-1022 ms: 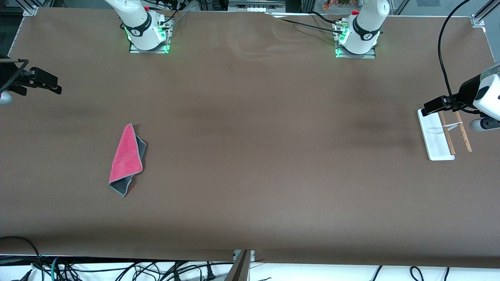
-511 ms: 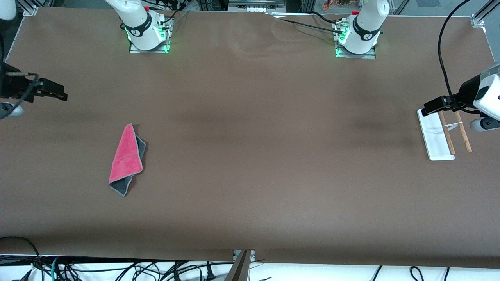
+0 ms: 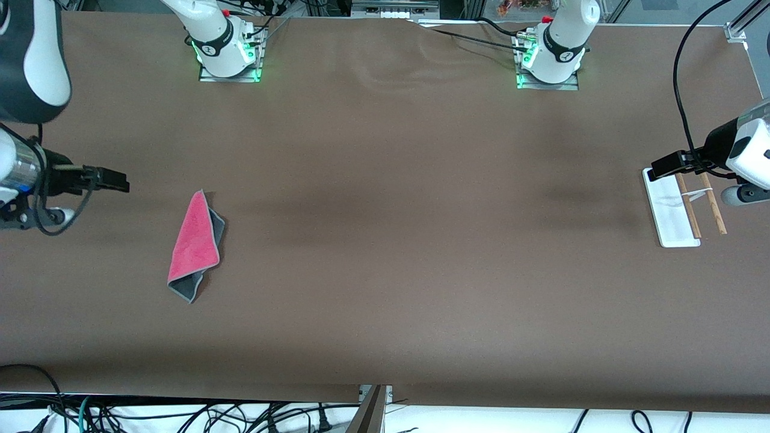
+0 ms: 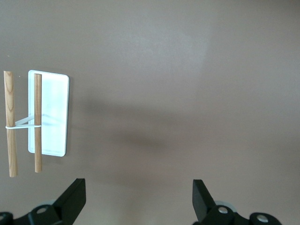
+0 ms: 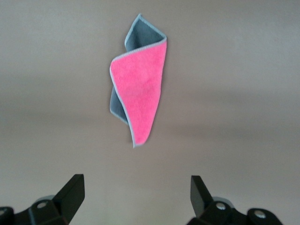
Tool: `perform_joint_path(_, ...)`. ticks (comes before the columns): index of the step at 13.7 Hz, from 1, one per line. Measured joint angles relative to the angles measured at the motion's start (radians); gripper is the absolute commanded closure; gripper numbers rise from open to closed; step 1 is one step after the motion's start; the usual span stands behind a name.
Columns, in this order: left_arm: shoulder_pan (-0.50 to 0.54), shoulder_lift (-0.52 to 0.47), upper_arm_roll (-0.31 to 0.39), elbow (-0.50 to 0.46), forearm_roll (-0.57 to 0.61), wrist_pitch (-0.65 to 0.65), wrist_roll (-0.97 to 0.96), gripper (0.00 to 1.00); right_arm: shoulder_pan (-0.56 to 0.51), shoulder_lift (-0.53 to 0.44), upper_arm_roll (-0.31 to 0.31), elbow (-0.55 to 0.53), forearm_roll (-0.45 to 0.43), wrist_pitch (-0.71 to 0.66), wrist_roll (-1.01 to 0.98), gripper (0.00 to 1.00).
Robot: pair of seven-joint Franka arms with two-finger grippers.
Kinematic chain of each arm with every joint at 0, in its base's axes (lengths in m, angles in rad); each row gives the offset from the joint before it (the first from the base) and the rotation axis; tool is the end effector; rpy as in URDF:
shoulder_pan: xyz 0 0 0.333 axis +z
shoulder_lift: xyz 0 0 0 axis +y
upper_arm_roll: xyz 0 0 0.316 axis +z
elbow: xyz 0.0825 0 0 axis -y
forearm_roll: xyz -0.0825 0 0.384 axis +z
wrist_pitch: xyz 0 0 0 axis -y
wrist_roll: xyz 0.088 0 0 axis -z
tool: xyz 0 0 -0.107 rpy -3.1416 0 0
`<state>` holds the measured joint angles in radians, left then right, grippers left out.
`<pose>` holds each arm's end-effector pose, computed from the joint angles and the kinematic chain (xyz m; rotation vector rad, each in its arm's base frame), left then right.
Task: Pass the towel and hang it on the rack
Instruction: 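Reach the right gripper down to the pink-grey towel's corner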
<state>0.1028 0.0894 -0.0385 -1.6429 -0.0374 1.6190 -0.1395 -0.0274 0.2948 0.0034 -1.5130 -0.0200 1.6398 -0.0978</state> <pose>0.5770 0.0341 0.5439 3.0834 0.3213 -0.1780 0.6320 -0.0174 0.4812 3.1196 0.1198 -0.2642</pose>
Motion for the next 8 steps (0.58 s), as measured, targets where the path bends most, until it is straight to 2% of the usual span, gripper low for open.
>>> perform_joint_path(3, 0.0, 0.008, 0.003, 0.022, 0.0, 0.006, 0.0, 0.0, 0.012, 0.09, 0.001, -0.001, 0.0, 0.099, 0.0, 0.0)
perform_joint_path(8, 0.001, 0.056, 0.006, 0.119, 0.0, 0.005, 0.0, 0.0, 0.058, 0.245, 0.003, -0.002, 0.0, 0.302, 0.0, 0.0)
